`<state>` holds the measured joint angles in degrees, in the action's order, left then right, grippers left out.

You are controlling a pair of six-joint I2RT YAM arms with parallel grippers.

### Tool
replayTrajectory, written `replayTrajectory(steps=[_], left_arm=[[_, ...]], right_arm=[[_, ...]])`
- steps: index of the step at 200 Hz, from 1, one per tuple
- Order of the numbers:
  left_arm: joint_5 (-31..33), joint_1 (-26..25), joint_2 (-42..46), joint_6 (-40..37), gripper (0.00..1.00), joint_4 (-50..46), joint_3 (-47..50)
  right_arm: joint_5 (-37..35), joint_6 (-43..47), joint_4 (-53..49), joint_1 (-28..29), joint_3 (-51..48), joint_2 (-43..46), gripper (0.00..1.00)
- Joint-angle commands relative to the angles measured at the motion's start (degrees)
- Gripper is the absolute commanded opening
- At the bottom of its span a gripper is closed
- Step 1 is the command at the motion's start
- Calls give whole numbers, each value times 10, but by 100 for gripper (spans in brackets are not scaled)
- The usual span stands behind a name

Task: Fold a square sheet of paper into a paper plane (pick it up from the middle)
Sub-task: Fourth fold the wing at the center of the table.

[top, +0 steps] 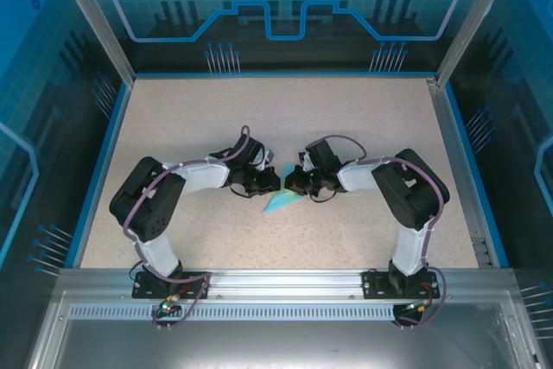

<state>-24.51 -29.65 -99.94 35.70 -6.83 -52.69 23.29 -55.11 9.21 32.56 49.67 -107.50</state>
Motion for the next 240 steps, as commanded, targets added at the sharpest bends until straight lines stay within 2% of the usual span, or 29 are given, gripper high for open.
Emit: replayTrajectory(steps=[1,41,111,240], left_arm=[[-41,-4,44,32,13,11,12],[-54,-23,30,55,13,13,24],[11,-27,5,44,10,-40,22],[41,-26,-12,29,10,-56,25]], right_arm=[[-45,1,-60,-5,-9,-44,5],[-48,2,-72,-5,-5,-52,5],[-49,-1,-75,-4,-7,-56,5],[-36,4,-60,-6,-7,-56,7]])
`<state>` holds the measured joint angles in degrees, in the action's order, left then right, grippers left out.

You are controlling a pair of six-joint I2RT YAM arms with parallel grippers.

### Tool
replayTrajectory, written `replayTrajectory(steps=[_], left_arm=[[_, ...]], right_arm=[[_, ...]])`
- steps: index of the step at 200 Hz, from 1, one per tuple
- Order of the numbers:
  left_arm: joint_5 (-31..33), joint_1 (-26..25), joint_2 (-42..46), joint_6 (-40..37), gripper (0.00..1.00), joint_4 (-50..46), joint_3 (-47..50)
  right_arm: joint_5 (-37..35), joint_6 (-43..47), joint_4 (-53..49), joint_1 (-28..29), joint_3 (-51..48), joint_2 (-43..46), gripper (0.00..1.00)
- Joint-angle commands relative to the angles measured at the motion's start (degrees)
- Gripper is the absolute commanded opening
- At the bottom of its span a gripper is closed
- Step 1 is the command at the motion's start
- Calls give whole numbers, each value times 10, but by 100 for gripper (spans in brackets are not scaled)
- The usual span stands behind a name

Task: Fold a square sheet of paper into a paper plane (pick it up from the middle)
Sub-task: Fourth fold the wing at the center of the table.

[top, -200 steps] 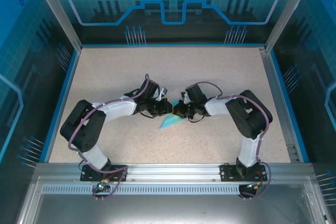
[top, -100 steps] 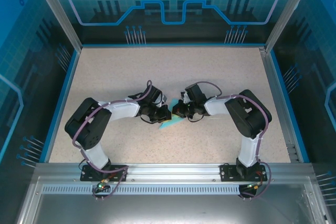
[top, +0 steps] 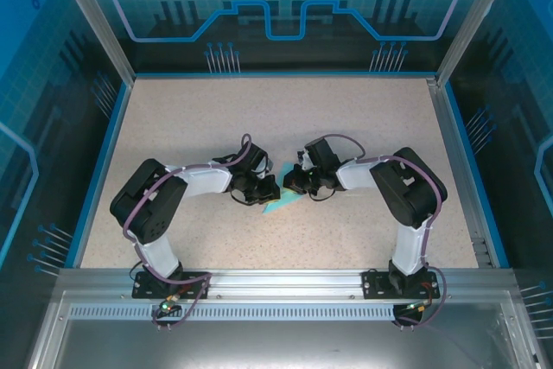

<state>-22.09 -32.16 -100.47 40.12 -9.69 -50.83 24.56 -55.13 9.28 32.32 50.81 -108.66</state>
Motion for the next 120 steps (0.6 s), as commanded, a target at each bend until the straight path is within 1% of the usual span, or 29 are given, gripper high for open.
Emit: replayTrajectory(steps=[1,93,120], left_arm=[[17,-2,-7,-15,10,-28,7],[42,1,-10,-28,9,-50,15],[41,2,-10,-25,6,-46,24]], right_arm=[[-49,4,-61,-4,-19,-45,7],[-49,8,-69,-5,-15,-51,8],[-26,16,-48,-11,-8,-33,8]])
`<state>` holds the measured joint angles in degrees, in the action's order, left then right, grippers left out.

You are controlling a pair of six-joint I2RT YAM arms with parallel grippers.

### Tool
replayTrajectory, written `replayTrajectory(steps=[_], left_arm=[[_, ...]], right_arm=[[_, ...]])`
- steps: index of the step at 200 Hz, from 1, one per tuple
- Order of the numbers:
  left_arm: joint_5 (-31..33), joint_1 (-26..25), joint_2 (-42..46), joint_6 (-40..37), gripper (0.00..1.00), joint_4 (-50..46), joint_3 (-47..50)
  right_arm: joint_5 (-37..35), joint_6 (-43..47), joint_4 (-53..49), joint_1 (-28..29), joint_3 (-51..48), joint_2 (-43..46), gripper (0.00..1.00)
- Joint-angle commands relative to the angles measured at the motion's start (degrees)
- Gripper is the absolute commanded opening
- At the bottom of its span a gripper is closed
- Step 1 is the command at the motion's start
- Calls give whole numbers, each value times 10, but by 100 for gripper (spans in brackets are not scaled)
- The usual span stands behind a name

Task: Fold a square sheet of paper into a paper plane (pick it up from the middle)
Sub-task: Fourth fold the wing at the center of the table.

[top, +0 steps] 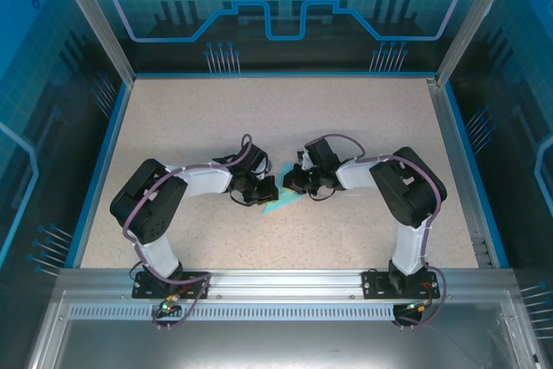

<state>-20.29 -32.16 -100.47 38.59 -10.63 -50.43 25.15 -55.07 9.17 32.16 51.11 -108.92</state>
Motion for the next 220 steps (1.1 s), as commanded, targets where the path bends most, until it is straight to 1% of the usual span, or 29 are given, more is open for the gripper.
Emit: replayTrajectory(steps=[1,21,24,39,70,82,144,182,220], left_arm=[[23,2,-10,-10,6,-36,21],[21,3,-10,-7,5,-30,28],[20,3,-10,-6,4,-28,29],[20,3,-10,-5,4,-26,31],[20,5,-8,1,3,-19,38],[18,5,-9,3,3,-15,40],[21,7,-6,23,1,-1,51],[22,8,-5,36,0,7,59],[16,8,5,37,0,9,58]], right_arm=[[-30,15,-46,-10,-11,-29,8],[-6,27,-22,-17,-11,3,9],[-2,29,-16,-18,4,9,10],[11,36,-3,-21,10,34,11],[7,52,5,-22,-4,78,16],[5,52,12,-21,-32,84,16],[24,44,32,13,-43,40,12],[48,45,39,17,-25,0,11],[39,45,17,18,-12,-21,10]])
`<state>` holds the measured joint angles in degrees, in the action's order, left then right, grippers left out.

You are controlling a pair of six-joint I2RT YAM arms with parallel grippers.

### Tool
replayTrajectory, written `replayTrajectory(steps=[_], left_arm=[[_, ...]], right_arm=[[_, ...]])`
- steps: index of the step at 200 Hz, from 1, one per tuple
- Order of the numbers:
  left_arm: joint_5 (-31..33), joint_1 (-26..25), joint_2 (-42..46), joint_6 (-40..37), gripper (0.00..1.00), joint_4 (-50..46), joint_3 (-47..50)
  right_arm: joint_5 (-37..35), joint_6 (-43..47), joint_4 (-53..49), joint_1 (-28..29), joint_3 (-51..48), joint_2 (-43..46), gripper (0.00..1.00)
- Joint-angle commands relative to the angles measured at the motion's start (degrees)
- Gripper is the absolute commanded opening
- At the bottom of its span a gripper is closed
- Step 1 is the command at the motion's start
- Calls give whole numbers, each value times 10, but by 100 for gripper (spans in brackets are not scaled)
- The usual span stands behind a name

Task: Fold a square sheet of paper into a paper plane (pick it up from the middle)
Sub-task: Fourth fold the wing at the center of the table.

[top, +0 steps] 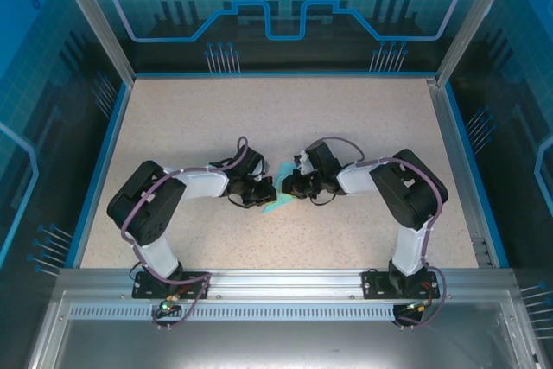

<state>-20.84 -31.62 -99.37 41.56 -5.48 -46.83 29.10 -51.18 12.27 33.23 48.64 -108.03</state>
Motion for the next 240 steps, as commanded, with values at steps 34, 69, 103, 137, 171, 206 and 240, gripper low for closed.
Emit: replayTrajectory(steps=[34,69,103,137,171,206,240], left_arm=[[-22,2,25,-4,5,-30,10],[-32,2,43,-16,10,-37,-16],[-31,2,26,-15,11,-27,-29],[-32,3,4,-11,11,-17,-33],[-48,3,-14,-16,11,-16,-33],[-40,3,-13,-26,11,-37,-28],[-28,4,-12,-36,11,-61,-17]], right_arm=[[-32,11,-74,7,32,-36,9],[-73,32,-167,7,54,-31,9],[-88,51,-223,8,82,-25,9],[-76,50,-225,10,93,-37,10],[-73,47,-223,11,95,-46,10],[-84,43,-237,11,98,-53,10],[-97,45,-261,11,106,-59,10]])
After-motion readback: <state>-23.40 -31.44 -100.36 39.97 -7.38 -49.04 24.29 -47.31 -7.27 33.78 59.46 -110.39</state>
